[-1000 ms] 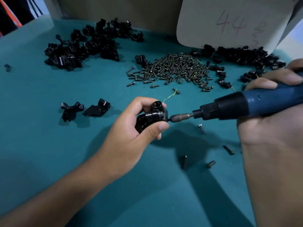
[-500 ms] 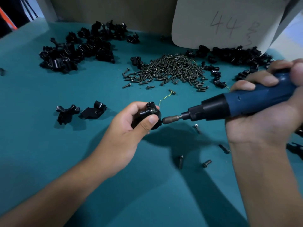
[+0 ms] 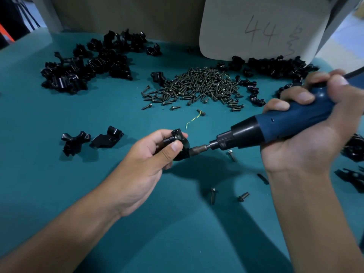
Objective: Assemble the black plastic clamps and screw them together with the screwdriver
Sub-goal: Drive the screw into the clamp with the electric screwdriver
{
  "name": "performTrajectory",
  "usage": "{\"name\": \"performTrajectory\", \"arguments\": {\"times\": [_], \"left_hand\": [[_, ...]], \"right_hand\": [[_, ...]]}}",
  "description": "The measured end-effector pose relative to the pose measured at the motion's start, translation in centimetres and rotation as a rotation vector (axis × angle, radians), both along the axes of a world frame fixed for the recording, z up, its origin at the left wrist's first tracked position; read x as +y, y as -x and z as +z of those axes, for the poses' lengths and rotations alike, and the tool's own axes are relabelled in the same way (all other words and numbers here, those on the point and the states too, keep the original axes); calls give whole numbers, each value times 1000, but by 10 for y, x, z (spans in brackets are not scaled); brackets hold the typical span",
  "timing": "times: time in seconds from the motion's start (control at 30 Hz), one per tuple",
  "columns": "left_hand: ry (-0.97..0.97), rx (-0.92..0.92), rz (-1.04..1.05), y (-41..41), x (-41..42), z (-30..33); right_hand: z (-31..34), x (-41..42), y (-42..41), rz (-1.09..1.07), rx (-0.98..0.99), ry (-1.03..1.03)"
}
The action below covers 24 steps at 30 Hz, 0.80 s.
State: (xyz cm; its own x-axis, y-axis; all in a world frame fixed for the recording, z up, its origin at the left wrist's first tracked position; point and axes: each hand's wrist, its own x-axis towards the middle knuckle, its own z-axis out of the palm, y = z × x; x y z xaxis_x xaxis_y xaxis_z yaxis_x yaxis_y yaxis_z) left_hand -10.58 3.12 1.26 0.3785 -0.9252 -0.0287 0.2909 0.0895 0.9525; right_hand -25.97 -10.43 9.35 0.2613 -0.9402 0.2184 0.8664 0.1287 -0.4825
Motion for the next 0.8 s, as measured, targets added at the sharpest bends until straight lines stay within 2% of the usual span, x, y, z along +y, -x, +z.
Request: {"name": "performTrajectory", "arguments": {"times": [0.3, 0.5, 0.63, 0.7, 0.73, 0.8], "left_hand": [[-104, 28, -18, -1, 0, -2], [-179, -27, -95, -1, 2, -1], [-174, 5, -92, -5, 1, 1], [-159, 17, -70, -7, 0, 2], [-153, 22, -64, -8, 0, 2], [-142, 37, -59, -8, -1, 1]], "right_hand": [[-2, 3, -2, 17, 84, 80], [-2, 0, 2, 137, 90, 189], [3, -20, 18, 204, -22, 110], [11, -32, 26, 200, 82, 30], [11, -35, 27, 175, 73, -11], [7, -30, 22, 90, -87, -69]]}}
